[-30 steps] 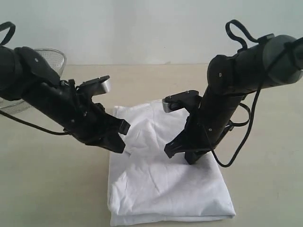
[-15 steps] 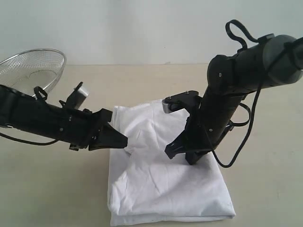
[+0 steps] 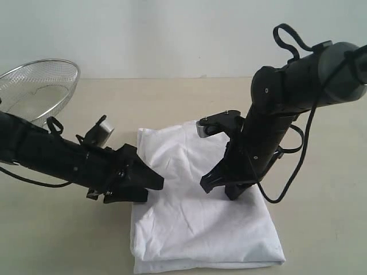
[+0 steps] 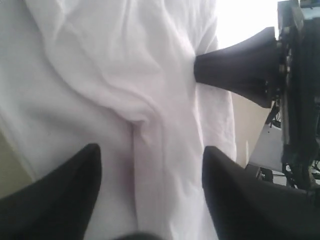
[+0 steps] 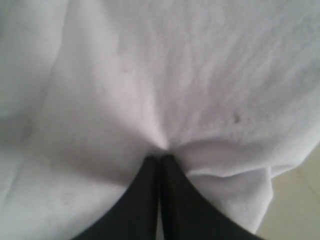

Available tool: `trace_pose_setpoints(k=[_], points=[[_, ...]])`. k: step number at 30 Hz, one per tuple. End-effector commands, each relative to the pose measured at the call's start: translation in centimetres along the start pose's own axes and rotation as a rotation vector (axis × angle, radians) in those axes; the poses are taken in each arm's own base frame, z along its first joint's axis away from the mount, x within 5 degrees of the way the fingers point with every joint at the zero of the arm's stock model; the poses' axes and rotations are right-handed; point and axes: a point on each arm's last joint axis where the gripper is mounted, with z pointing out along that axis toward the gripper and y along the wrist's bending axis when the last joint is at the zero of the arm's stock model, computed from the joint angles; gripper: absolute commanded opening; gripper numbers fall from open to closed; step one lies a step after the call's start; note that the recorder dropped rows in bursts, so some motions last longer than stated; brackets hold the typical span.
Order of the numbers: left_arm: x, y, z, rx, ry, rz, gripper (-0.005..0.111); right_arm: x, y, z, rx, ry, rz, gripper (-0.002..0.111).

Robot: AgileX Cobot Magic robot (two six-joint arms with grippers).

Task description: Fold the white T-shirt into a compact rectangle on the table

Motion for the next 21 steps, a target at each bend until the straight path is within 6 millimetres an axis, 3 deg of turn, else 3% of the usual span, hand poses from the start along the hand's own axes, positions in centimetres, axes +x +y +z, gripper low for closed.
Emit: trace_pose_setpoints(k=[1,6,12,14,17,21], points=[[-0.4,0.1,0.0,0.012,-0.051,-0.056,0.058,0.3,-0.1,0.2,0.004,0.029,-0.016,0.0],[-0.6,0.1,0.2,0.03,-0.063,-0.086,0.058,0.3,-0.1,0.2,0.004,0.029,-0.016,0.0],[-0.4,0.4,2.8,0.048,-0.003,-0.121,0.058,0.3,-0.1,-0.1,0.004,0.025,-0.017,0.0],[-1.1,0.3,3.0,0.059,-0.023,-0.122,0.058,0.4,0.1,-1.1,0.003,0.016,-0.023,0.0],[-1.8,0.0,2.8,0.064,-0.042,-0.104,0.058,2.1,0.7,-3.3,-0.014,0.085,-0.003,0.0],[-2.4,-0.1,2.8,0.067,-0.071,-0.108,0.058,5.1,0.6,-2.0,0.012,0.109,0.026,0.0]])
